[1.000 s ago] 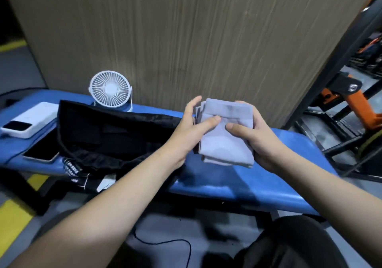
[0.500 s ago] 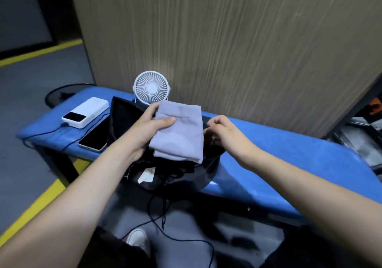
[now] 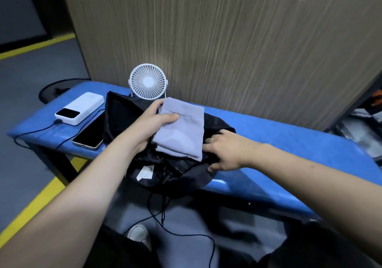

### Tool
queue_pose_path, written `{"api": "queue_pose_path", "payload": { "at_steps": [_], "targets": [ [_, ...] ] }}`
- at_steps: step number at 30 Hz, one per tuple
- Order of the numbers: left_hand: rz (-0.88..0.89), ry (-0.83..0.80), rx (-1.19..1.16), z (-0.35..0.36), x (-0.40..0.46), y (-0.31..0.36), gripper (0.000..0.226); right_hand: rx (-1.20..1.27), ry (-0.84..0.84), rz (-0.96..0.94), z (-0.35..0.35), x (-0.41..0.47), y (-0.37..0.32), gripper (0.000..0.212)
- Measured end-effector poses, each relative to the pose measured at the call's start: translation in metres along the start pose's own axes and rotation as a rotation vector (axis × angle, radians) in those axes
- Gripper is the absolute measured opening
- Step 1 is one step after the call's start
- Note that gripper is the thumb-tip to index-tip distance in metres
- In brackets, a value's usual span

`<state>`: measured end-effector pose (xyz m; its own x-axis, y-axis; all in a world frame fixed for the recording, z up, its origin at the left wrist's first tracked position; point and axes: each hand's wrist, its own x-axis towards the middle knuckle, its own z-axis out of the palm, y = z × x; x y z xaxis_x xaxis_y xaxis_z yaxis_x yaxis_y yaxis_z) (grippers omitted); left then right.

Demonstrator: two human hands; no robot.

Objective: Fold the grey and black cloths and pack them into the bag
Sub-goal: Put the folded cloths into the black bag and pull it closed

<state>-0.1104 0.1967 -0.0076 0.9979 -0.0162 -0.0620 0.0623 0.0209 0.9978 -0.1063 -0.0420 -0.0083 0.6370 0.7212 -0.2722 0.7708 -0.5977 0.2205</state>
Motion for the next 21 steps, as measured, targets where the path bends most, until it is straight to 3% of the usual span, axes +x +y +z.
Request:
{"api": "queue_pose_path", "payload": {
  "at_steps": [3, 8, 13, 17, 21],
  "targets": [
    [0.008, 0.002, 0.028, 0.004, 0.004, -0.001, 0.037, -0.009, 0.056, -0.119, -0.007, -0.005, 0.0, 0.027],
    [0.077, 0.009, 0.111, 0.011, 0.008, -0.005, 0.042, 0.011, 0.132, -0.249, -0.015, -0.015, 0.002, 0.043],
    [0.088, -0.066, 0.197, 0.019, 0.007, -0.004, 0.041, 0.062, 0.172, -0.206, -0.024, -0.023, 0.008, 0.026],
    [0.068, -0.179, 0.194, 0.028, 0.001, 0.0, 0.04, -0.048, 0.243, -0.115, -0.021, -0.03, 0.017, 0.024],
    [0.108, -0.147, 0.273, 0.033, 0.0, 0.001, 0.049, -0.147, 0.262, -0.09, -0.017, -0.035, 0.025, 0.021]
  ]
}}
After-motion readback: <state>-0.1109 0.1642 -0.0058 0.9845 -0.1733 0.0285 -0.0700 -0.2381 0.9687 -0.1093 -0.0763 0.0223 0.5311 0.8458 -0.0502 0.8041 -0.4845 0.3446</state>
